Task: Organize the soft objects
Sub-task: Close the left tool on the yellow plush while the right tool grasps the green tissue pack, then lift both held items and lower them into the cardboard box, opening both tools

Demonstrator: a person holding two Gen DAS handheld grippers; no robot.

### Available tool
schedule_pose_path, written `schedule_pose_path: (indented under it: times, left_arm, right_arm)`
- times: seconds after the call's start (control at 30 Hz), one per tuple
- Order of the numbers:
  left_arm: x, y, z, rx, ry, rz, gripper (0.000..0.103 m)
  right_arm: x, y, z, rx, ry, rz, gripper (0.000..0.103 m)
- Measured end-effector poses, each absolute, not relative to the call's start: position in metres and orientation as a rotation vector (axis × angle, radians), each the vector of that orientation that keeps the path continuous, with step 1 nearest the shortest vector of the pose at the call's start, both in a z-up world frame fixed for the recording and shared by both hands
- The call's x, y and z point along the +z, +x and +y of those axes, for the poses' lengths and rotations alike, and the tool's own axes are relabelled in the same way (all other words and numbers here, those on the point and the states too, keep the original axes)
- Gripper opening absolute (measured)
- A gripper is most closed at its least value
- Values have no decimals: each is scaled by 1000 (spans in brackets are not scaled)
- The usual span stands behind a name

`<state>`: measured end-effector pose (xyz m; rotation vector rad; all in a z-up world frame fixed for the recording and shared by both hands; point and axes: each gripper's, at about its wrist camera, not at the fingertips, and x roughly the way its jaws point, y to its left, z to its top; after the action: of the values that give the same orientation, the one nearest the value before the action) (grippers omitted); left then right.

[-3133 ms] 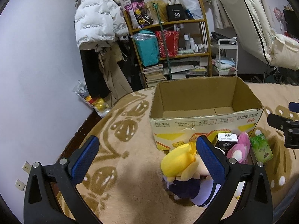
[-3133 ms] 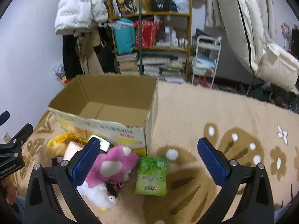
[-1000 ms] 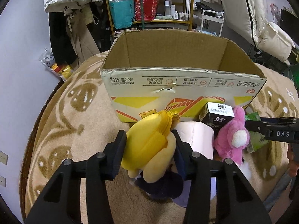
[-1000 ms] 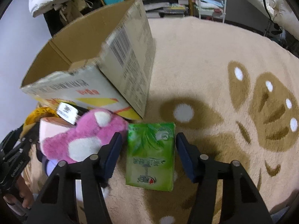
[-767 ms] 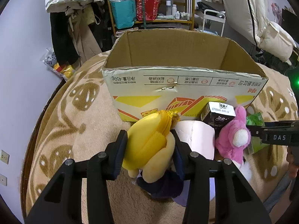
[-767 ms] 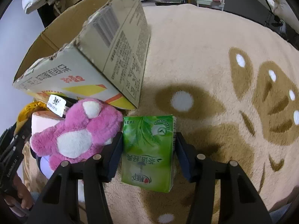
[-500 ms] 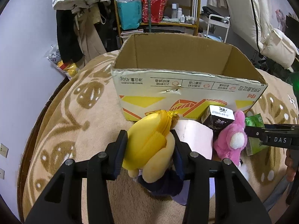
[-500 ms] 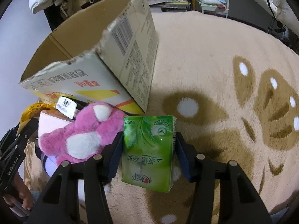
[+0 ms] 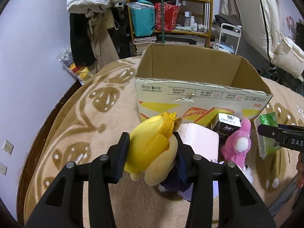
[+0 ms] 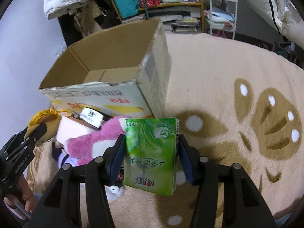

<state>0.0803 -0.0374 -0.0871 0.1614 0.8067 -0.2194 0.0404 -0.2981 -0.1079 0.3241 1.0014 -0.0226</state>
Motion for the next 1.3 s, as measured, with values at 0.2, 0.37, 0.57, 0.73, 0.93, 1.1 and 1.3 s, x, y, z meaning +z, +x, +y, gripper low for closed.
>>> schedule_pose_path:
  times: [0.2, 0.37, 0.57, 0.73, 0.93, 1.1, 1.3]
  left_arm:
    - [-75, 72, -29, -162, 149, 742, 43]
    - [-60, 63, -19, -123, 113, 679, 43]
    - [-36, 47, -10, -110, 85, 558, 43]
    - [-20, 37, -12, -125, 89, 479, 43]
    - [-5, 29, -21, -133, 128, 396, 43]
    - [5, 31, -31, -151, 147, 344, 43]
    - [11, 44, -40, -155, 159, 310, 43]
  right_arm:
    - [-93, 40, -281, 12, 269, 942, 56]
    - [-71, 28, -267, 36, 205, 837, 55]
    - [-42, 10, -256, 30, 151, 690, 55]
    - [-25, 3, -253, -9, 124, 596, 55]
    - [-6, -1, -247, -42, 67, 497, 55]
    - [-1, 4, -242, -55, 46, 461, 55]
    - [7, 13, -239, -62, 33, 409, 55]
